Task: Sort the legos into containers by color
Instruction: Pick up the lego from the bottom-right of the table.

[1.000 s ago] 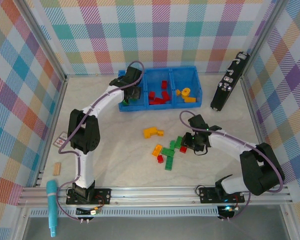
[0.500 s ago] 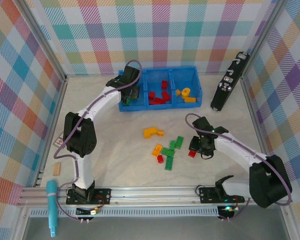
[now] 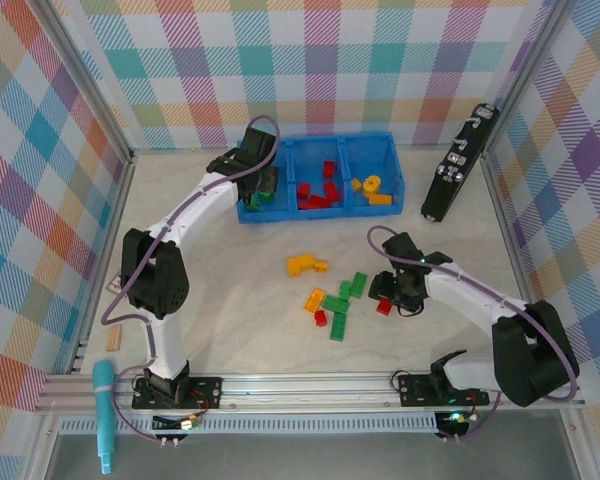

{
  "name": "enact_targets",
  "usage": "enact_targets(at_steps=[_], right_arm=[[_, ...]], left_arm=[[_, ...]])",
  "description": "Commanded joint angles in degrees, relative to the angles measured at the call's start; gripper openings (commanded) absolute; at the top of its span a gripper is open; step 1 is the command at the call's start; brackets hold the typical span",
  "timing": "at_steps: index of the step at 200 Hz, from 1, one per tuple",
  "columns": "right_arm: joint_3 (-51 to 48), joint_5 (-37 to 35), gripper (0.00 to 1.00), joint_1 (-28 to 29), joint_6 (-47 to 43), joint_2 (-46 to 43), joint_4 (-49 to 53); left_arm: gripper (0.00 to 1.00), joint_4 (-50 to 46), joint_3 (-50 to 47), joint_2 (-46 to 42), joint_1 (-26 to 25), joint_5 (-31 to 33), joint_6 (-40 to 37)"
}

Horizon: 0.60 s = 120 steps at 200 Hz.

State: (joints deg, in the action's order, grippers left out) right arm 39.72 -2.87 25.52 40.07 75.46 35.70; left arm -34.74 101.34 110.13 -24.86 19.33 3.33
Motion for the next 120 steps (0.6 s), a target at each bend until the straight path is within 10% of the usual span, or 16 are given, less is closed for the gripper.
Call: enact_targets(at_steps=[1,68,120], right_arm=[[0.0,1.0,0.66,-0.1,0.6,2.8,-1.7],[1.8,-0.1,0.30,-0.1,-1.1,9.9,-0.7],[17.7,-4.7,0.25,-0.2,-19.1,9.0,5.7]], left_arm=[[0.67,-2.6,0.7,-5.4,0.9,-2.1,-0.1],[0.68,-7.6,-2.3,-14.3,0.9,-1.3,-0.9],[0.69,-11.9,-12.3,-22.9,0.9,-6.1,0.2]])
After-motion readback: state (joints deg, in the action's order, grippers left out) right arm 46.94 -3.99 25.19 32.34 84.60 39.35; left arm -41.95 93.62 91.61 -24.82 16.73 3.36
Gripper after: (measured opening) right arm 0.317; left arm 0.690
